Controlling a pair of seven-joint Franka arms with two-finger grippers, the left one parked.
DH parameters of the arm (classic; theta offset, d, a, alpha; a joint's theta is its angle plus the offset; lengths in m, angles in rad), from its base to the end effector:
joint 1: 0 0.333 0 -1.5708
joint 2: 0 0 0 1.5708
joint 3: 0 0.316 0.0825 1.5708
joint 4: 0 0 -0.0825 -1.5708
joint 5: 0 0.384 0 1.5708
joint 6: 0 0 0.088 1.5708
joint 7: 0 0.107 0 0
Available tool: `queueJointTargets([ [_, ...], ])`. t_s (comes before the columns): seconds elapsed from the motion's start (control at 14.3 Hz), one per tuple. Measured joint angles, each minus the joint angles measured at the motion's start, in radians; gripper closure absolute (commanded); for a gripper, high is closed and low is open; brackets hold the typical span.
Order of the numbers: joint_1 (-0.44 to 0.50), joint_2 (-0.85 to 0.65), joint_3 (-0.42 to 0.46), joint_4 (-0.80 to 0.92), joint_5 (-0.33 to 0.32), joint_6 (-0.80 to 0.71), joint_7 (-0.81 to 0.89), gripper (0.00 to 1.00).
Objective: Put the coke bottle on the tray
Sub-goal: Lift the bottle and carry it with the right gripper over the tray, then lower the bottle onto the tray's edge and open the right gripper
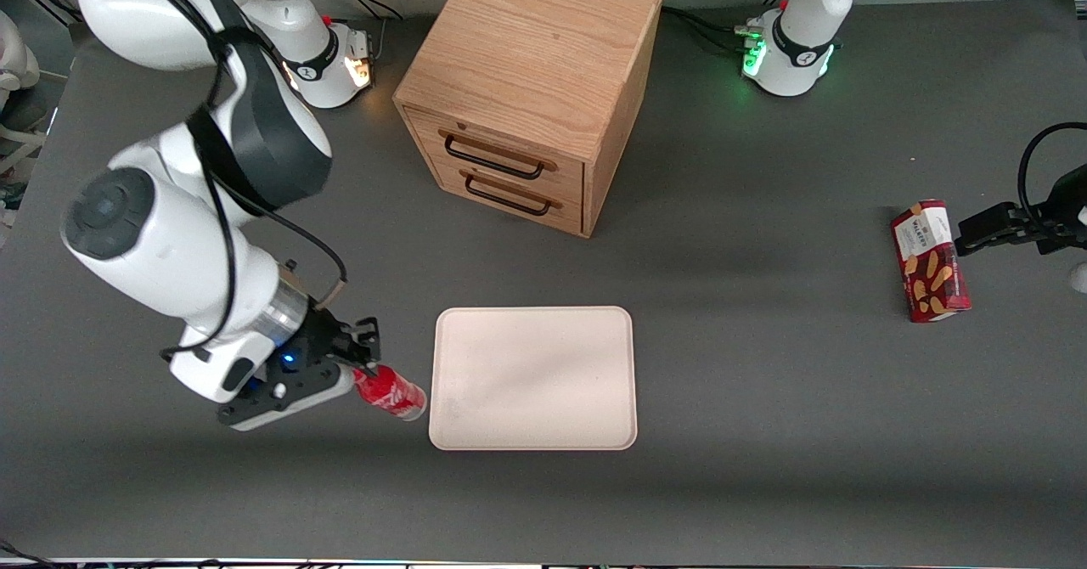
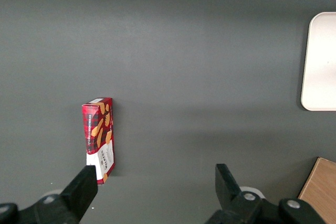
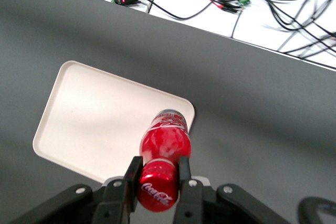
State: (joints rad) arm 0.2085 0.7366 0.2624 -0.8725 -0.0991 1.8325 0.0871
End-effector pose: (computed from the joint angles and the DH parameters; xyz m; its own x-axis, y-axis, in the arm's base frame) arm 0.7200 0.2668 0.5042 0.9299 0.2867 0.2304 0.3150 -0.9442 -0.0964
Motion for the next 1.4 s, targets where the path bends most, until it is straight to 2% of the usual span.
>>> queueJointTargets([
  [0.35,0.016,0.141,0.005,0.0,0.0,0.162,0.001,1.0],
  [1.33,0.016,0.206,0.004,-0.051,-0.016,0.167,0.002,1.0],
  [1.4,0.016,0.207,0.004,-0.056,-0.016,0.17,0.002,0.91],
])
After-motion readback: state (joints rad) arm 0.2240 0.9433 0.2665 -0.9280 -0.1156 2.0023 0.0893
